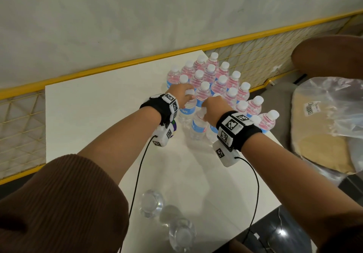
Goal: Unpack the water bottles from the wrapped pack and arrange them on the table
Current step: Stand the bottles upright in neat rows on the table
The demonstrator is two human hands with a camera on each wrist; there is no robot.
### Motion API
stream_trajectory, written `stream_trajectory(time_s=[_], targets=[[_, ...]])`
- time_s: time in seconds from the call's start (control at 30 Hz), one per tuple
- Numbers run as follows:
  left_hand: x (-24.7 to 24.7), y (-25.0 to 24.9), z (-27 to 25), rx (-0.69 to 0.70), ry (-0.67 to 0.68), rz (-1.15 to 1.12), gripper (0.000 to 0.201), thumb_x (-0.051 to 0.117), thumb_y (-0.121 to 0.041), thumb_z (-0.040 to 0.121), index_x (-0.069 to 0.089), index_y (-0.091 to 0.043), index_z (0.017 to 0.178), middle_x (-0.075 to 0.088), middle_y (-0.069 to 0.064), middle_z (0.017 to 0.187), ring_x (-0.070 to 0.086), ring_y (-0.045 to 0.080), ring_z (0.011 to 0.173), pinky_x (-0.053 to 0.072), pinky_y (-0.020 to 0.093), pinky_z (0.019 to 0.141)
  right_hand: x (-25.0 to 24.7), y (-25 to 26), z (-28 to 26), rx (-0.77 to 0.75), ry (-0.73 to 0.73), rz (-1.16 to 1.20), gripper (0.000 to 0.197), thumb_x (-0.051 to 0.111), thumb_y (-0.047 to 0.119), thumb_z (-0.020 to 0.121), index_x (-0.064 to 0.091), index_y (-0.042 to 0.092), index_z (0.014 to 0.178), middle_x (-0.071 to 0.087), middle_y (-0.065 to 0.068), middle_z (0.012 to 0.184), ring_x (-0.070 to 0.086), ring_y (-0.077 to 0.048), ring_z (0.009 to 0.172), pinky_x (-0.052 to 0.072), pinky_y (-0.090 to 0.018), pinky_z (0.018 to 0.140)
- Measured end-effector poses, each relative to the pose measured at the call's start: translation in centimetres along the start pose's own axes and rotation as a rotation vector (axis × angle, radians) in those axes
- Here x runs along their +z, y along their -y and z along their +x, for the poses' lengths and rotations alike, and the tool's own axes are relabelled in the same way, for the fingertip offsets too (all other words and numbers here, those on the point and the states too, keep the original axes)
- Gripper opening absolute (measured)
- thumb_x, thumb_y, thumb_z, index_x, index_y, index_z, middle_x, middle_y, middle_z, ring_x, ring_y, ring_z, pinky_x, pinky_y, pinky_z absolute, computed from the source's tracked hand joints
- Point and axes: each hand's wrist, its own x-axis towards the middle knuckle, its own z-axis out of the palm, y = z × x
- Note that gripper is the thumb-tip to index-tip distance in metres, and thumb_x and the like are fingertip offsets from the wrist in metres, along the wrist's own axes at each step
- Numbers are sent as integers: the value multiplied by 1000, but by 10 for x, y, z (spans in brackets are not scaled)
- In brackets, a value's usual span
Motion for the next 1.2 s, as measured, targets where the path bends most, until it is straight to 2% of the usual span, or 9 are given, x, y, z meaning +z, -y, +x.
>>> stream_trajectory(time_s=[0.1,0.27,0.37,0.5,0.57,0.7,0.87,1.1,1.2], targets=[[1,-1,0,-22,18,-51,41,54,-21,95,49,-14,135,54,18,127,63,40,102,55,41,84,-3,-3,4,-9,-18,11,31,43,5,94,61,8,120,62,-15,115,56,-31,110,45,-32,83],[2,6,-2,2,21,-97,42,55,-26,95,50,-13,135,53,14,129,63,31,88,54,33,74,2,-8,8,6,-3,108,32,64,27,85,63,9,112,61,-13,110,56,-30,106,44,-31,74],[1,9,-3,-4,30,-106,44,55,-33,94,51,-17,135,52,10,132,65,30,98,54,30,74,2,-6,10,13,-40,111,20,57,17,89,64,9,107,61,-14,103,57,-30,101,42,-30,73],[-1,10,-3,-1,50,-137,43,56,-33,94,51,-20,135,53,13,132,69,35,88,58,35,76,1,-3,15,25,-60,85,33,51,9,93,59,8,124,62,-13,119,57,-30,110,47,-31,82],[1,8,-2,-3,34,-157,43,56,-30,94,51,-17,135,52,16,132,66,35,96,58,38,78,3,0,16,36,-73,69,30,49,7,93,61,5,120,62,-15,116,59,-30,106,49,-33,82],[4,3,1,-13,22,-129,45,54,-30,95,48,-16,138,51,15,134,64,32,104,54,28,67,6,0,17,58,-100,67,27,48,6,91,62,3,114,63,-17,110,61,-31,100,51,-33,77],[6,6,5,9,26,-86,45,50,-31,97,46,-17,139,50,14,135,63,30,106,49,21,55,4,-3,17,67,-51,56,30,58,19,89,60,3,114,61,-16,111,60,-29,99,48,-31,71],[3,3,10,30,40,6,43,47,-32,98,46,-18,139,52,12,137,69,31,90,49,21,61,5,-4,21,116,-47,106,30,62,20,88,60,1,111,61,-15,111,60,-28,102,43,-28,70],[4,2,9,33,26,10,43,47,-32,98,46,-19,139,52,12,137,69,31,93,48,22,63,5,-3,21,133,-56,112,26,63,20,88,60,2,106,62,-15,109,61,-28,98,43,-27,67]])
